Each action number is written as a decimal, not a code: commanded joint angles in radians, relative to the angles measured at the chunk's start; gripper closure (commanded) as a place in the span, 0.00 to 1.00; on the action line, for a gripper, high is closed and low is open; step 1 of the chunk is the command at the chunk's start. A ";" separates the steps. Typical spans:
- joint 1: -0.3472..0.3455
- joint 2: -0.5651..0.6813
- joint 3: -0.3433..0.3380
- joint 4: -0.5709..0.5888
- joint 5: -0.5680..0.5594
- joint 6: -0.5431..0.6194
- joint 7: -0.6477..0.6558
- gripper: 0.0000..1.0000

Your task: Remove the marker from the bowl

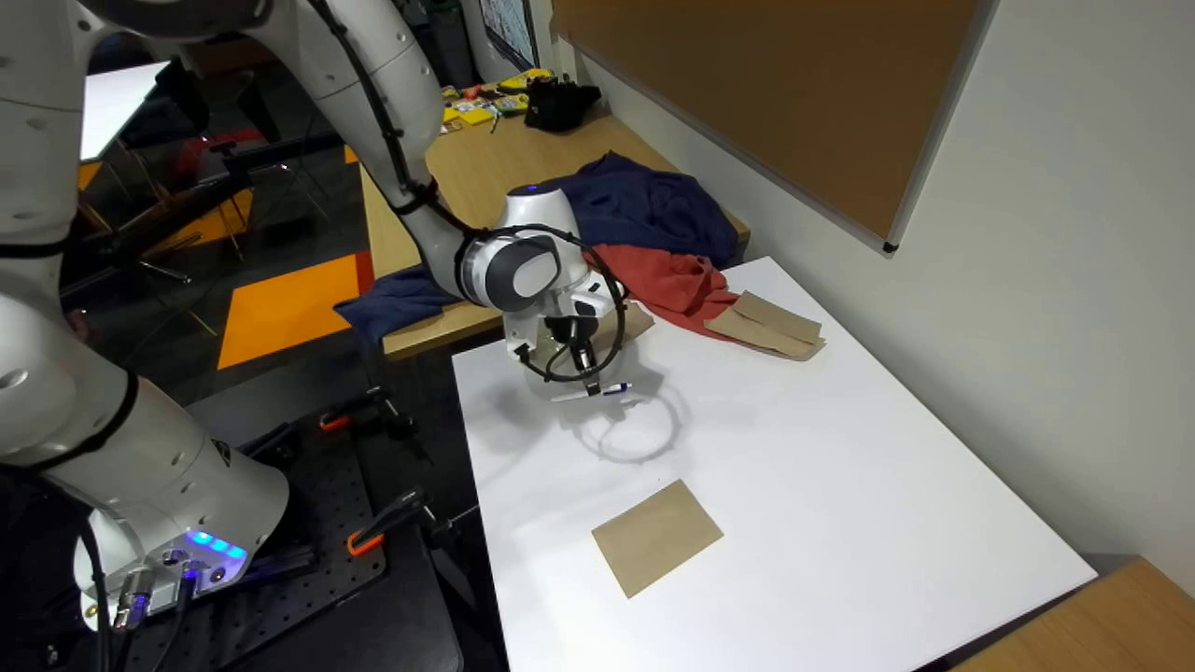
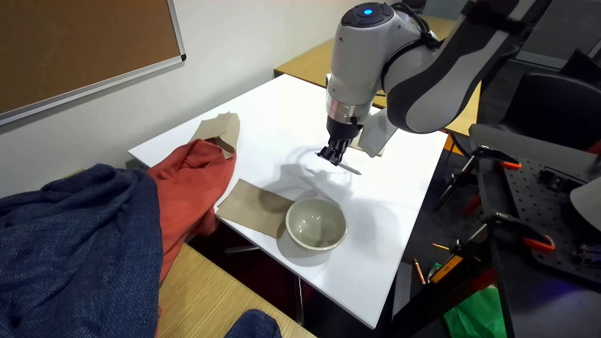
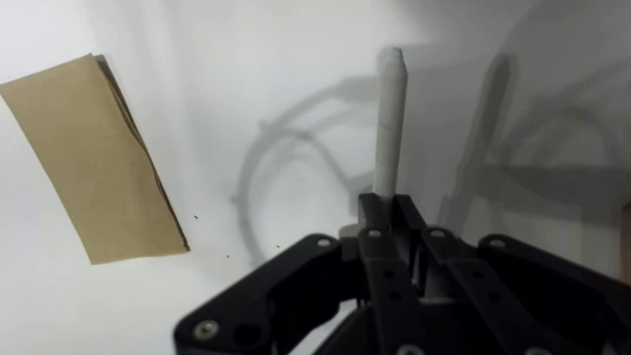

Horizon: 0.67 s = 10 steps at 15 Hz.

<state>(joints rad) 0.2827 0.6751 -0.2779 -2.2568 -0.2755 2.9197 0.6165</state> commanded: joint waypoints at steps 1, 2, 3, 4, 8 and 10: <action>-0.008 0.030 0.015 0.016 0.093 0.021 -0.083 0.97; -0.003 0.034 0.014 0.019 0.112 0.019 -0.100 0.97; 0.000 0.037 0.013 0.023 0.130 0.017 -0.115 0.97; 0.005 0.040 0.011 0.027 0.145 0.013 -0.127 0.64; 0.011 0.040 0.008 0.034 0.182 0.010 -0.162 0.41; 0.015 0.039 0.005 0.035 0.187 0.011 -0.163 0.27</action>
<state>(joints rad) 0.2885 0.7124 -0.2699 -2.2286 -0.1244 2.9212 0.4917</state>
